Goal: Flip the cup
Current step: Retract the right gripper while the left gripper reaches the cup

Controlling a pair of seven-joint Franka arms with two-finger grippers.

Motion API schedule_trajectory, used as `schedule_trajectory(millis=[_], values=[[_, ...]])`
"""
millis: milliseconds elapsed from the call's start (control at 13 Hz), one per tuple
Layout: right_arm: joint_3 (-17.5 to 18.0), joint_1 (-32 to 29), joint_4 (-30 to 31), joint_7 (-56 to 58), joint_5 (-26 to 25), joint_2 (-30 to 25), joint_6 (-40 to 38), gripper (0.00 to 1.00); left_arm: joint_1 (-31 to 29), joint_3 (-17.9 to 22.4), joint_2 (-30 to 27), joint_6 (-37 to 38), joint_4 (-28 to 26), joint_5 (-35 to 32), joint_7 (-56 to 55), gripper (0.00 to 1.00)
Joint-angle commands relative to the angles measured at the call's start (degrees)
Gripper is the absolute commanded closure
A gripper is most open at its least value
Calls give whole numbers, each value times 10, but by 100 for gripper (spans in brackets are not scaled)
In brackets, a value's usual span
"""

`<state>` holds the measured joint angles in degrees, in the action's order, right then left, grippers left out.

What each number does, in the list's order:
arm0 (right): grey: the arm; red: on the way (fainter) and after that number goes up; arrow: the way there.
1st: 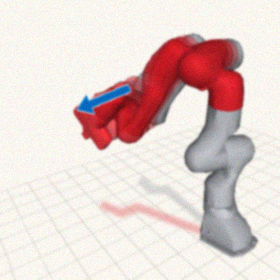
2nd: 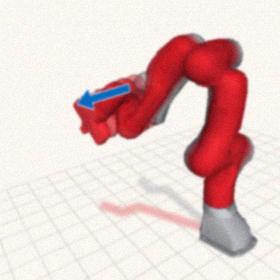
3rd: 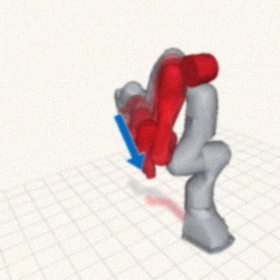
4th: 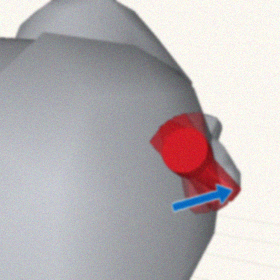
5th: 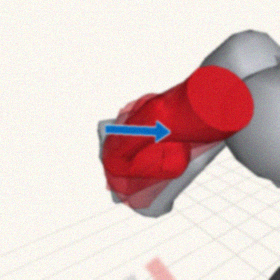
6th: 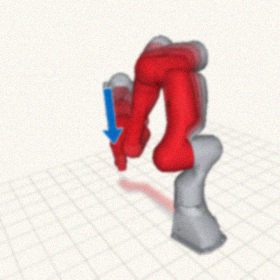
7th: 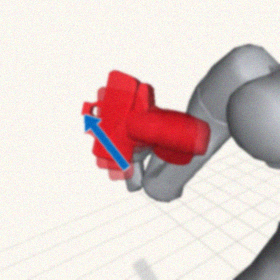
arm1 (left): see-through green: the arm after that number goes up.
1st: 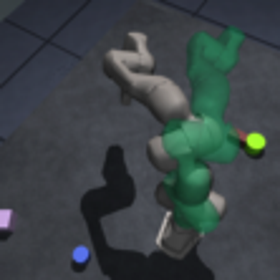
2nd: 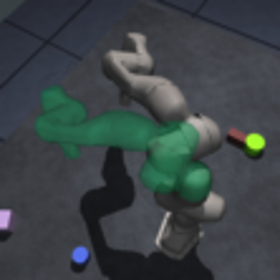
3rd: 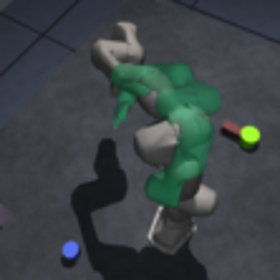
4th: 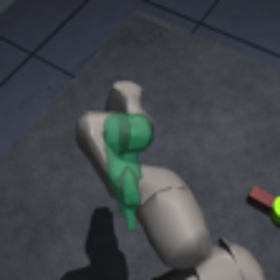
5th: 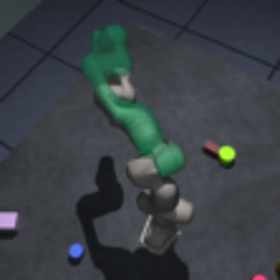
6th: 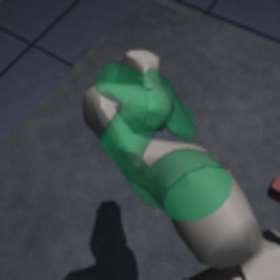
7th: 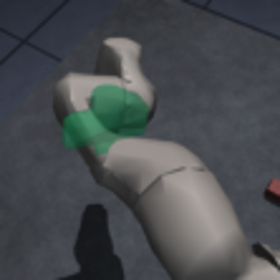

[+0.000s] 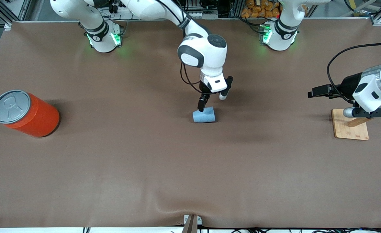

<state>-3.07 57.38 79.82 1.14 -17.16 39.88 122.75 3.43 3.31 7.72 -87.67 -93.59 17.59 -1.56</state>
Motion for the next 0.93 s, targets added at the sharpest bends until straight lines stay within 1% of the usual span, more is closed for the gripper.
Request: schedule_trajectory(millis=[0,154,232,463,618,695,849], values=[[4,-36,9,-3,36,-52,-53,0,-1,-1,19,-10,-4,53,-3,0],[4,-69,9,-2,79,-88,-108,0,3,-1,25,-44,-30,97,-2,0],[4,-87,9,-3,89,-105,-131,0,4,-1,26,-66,-48,121,-2,0],[3,-117,9,-5,86,-150,-196,0,8,-4,33,-125,-106,202,8,0],[-14,-149,14,-5,83,-188,-230,0,9,-14,40,-149,-134,252,19,0],[-22,-168,14,-6,85,-206,-252,0,6,-27,40,-176,-157,278,23,0],[-23,-206,14,-25,91,-238,-297,0,6,-58,39,-254,-206,331,58,0]])
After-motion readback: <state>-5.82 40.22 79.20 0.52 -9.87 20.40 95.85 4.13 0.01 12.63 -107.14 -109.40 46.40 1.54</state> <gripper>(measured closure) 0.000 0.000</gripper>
